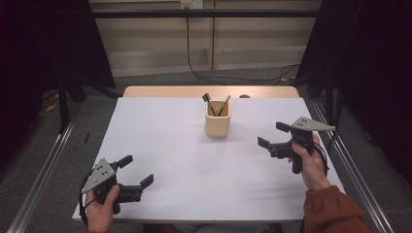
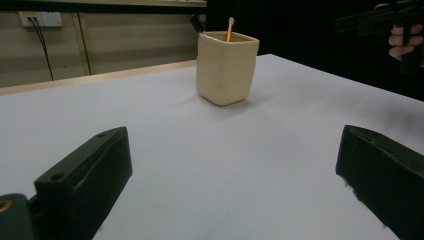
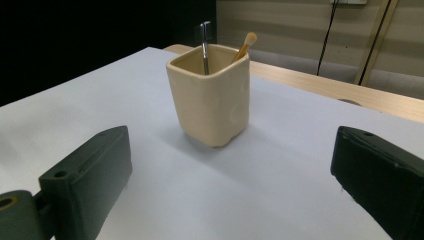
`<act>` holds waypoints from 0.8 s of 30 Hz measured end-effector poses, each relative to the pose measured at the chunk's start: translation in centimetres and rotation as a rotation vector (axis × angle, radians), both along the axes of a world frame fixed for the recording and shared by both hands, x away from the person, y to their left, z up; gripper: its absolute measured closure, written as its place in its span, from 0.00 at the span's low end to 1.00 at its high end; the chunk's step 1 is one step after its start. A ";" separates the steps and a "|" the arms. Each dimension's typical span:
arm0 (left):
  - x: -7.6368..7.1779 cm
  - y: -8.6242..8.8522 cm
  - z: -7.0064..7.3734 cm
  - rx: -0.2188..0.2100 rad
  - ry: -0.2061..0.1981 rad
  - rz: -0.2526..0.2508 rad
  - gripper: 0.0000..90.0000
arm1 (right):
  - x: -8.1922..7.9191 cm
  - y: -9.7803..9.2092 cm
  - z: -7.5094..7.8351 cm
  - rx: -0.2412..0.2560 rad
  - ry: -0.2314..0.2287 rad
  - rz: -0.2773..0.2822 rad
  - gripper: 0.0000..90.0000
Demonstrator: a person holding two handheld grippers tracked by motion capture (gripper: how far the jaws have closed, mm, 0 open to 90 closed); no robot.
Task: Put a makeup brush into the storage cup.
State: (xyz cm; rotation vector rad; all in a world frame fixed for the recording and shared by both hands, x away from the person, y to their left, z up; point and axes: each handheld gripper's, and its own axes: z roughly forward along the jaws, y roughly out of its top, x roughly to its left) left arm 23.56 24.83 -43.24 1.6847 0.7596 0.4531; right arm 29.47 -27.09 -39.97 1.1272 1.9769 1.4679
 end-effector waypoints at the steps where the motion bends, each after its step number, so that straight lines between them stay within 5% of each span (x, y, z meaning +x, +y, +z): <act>1: 0.0 0.0 0.0 -0.007 0.001 -0.002 0.02 | -0.3 -0.2 0.0 -0.001 0.004 0.000 0.02; 24: -0.8 0.2 -0.1 0.006 -0.007 0.012 0.02 | -7.0 -4.1 -2.9 0.017 0.008 -0.099 0.02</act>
